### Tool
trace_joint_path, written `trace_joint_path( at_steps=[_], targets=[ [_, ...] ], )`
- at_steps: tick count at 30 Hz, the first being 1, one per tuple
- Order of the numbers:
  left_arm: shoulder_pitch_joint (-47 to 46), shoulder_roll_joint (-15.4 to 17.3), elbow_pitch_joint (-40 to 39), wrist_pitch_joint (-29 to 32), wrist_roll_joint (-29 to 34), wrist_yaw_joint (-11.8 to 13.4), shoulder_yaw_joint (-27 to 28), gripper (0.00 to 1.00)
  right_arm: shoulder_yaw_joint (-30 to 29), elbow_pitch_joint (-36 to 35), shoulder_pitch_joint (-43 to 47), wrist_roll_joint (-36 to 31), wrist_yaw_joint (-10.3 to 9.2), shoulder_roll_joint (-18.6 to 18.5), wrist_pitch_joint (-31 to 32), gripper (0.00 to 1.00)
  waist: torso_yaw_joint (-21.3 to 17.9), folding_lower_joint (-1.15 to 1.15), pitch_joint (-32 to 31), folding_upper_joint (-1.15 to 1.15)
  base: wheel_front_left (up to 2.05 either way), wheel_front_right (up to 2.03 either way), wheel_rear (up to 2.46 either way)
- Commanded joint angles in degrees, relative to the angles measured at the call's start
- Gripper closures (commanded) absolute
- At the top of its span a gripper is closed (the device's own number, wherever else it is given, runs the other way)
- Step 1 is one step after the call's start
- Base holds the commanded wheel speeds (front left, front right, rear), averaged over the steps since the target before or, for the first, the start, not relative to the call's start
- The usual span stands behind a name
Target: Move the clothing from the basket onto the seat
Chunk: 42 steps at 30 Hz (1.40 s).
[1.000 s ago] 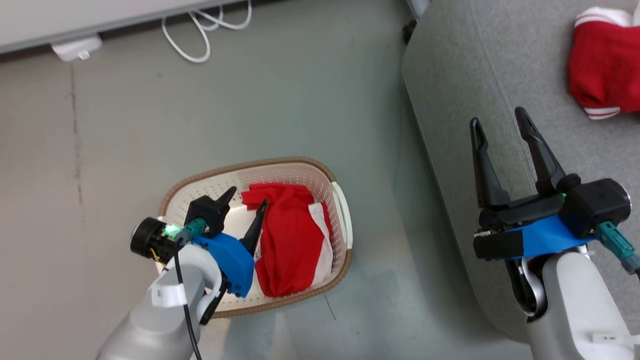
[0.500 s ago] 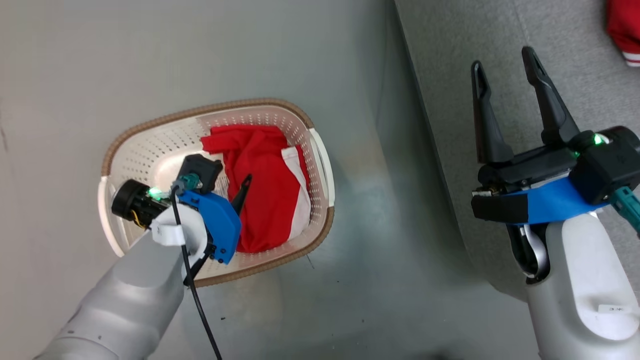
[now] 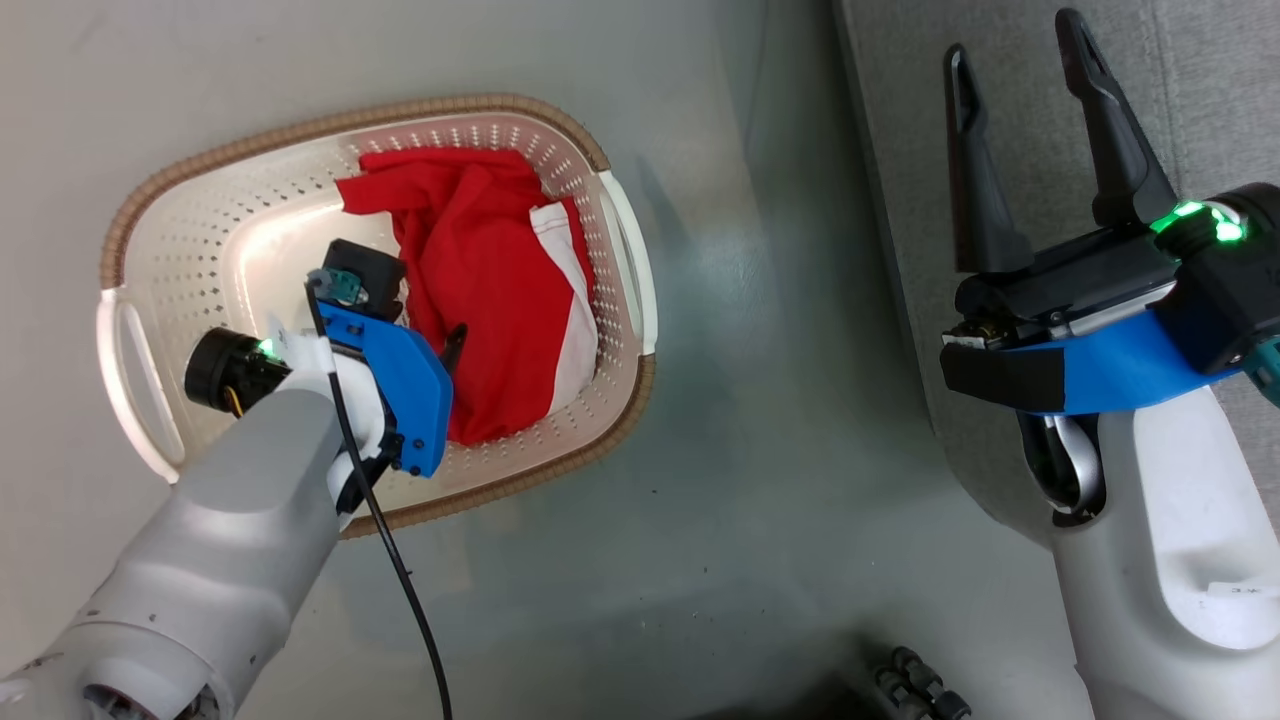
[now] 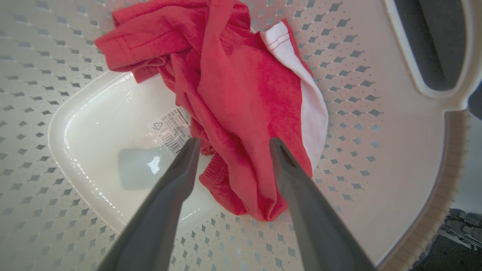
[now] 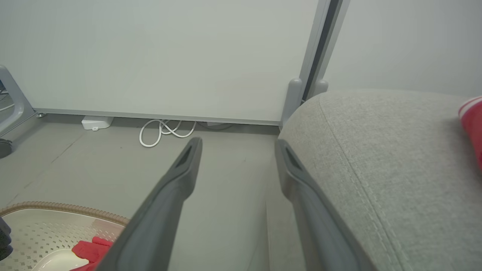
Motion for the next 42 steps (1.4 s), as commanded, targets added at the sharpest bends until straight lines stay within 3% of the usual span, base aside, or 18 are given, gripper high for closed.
trace_joint_path(
  at_steps=[1, 9, 24, 25, 26, 42],
  targets=[
    [-1.63, 0.66, 0.22, 1.21, -1.73, -0.08, -0.33, 0.0, -0.01, -0.48, -1.16, -0.36, 0.01, 0.16, -0.21, 0.0, -0.32, -0.01, 1.92, 0.0, 0.0, 0.0, 0.0],
    [-3.56, 0.77, 0.47, 4.86, -5.89, -0.08, -2.41, 0.0, 0.05, -1.38, -2.01, -0.53, 0.01, 0.21, -0.21, 0.0, -0.5, -0.01, 5.21, 0.0, 0.0, 0.0, 0.0],
    [-7.91, -0.85, 0.12, 1.8, -9.2, -0.08, -7.42, 0.0, -0.21, -2.1, -2.86, -0.91, 0.01, 0.47, -0.21, 0.0, -0.38, -0.01, 9.7, 0.0, 0.0, 0.0, 0.0],
    [-8.04, -1.05, 0.19, 1.86, -9.29, -0.08, -7.64, 0.53, -0.27, -2.15, -2.84, -0.97, 0.01, 0.49, -0.21, 0.0, -0.3, -0.01, 9.79, 0.0, 0.0, 0.0, 0.0],
    [-8.31, -1.2, 0.18, 1.66, -9.37, -0.08, -7.9, 0.97, -0.34, -2.15, -2.86, -0.92, 0.01, 0.49, -0.21, 0.0, -0.22, -0.01, 9.88, 0.0, 0.0, 0.0, 0.0],
    [-8.48, -1.9, -2.3, -3.96, -9.23, -0.09, -10.06, 1.0, -0.74, -0.67, -3.09, -1.08, 0.01, 0.16, -0.21, 0.0, 1.65, -0.01, 7.49, 0.0, 0.0, 0.0, 0.0]
  ],
)
